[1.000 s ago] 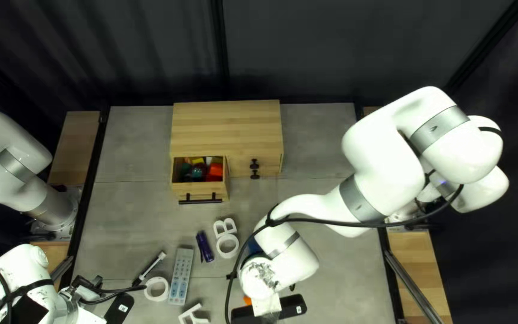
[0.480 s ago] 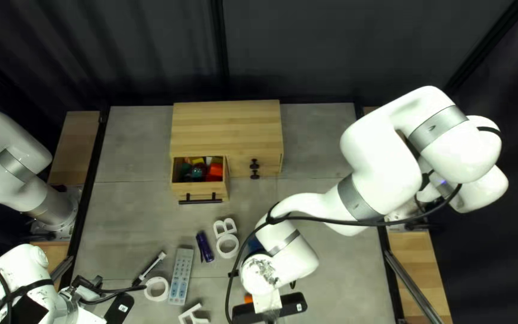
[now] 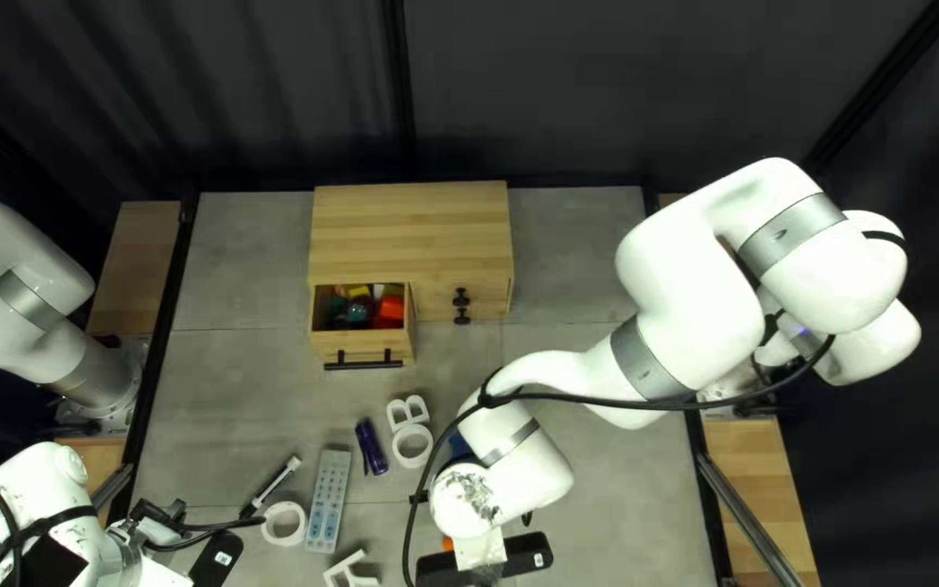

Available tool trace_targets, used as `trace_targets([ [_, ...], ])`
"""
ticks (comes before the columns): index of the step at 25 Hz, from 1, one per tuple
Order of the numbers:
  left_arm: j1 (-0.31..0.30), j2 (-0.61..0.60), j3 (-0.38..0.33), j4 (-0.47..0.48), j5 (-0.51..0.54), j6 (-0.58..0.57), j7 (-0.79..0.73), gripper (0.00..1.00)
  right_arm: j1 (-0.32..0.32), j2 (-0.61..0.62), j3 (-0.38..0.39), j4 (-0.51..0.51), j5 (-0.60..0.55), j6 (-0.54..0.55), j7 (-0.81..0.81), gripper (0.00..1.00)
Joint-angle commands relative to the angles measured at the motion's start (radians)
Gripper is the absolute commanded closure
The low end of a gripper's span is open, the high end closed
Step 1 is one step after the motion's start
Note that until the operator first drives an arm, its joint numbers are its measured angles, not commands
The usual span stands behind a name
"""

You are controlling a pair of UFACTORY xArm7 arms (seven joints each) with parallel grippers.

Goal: Open drawers and place objects into drawer and close

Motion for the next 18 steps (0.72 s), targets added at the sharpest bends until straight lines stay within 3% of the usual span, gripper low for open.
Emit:
trace_targets([
  [1,0.000,0.000,0.000,0.000,0.000,0.000,0.000,0.00,-0.004,0.016,-0.001,0.002,-0.003,-0.014,-0.009,0.00],
  [18,0.000,0.000,0.000,0.000,0.000,0.000,0.000,0.00,-0.023,0.042,-0.012,-0.028,-0.011,-0.071,-0.025,0.00],
])
